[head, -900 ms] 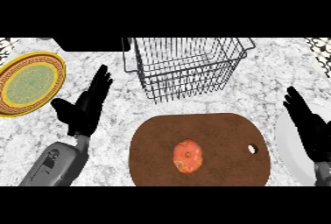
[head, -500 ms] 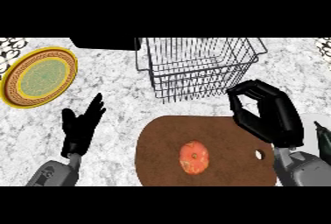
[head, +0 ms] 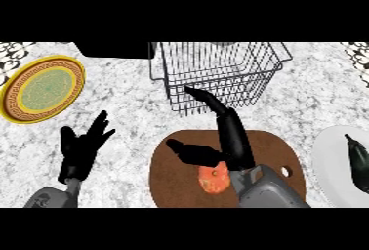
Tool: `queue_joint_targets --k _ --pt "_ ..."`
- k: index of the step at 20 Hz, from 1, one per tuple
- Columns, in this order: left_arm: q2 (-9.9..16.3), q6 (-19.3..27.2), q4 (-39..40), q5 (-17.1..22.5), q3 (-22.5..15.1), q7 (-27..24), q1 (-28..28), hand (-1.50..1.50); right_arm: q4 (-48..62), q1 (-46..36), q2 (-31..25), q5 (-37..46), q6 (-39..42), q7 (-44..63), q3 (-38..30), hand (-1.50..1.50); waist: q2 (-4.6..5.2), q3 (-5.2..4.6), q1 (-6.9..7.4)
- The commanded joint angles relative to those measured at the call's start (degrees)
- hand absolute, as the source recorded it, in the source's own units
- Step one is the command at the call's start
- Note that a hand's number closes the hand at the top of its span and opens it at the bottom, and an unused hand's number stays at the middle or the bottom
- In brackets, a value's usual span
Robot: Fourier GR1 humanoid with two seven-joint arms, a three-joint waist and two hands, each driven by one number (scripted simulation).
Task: Pick the squash from the cutting board and place it in the basket
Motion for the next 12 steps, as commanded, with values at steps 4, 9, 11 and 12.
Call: queue_joint_targets --k 4,9,11,12 --pt "2.57 0.30 3.12 0.73 0.36 3.42 7.09 0.00 4.61 -8.49 -10.47 17.22 4.49 21.70 1.56 -1.50 -0.92 -0.79 -3.47" --pt "2.42 0.07 2.94 1.60 0.92 2.85 9.44 0.00 -2.28 -16.57 -14.77 18.84 19.59 36.44 3.10 -1.50 -1.45 -0.75 -4.86" --pt "3.13 -0.11 1.72 1.92 1.30 3.04 10.38 0.00 -5.49 -19.55 -17.04 16.69 26.39 41.73 1.99 -1.50 -1.37 -0.52 -4.82" --pt "3.17 0.48 2.10 1.14 0.86 3.22 10.40 0.00 -6.91 -20.85 -17.19 15.35 29.69 43.97 2.40 -1.50 -1.44 -0.54 -5.21"
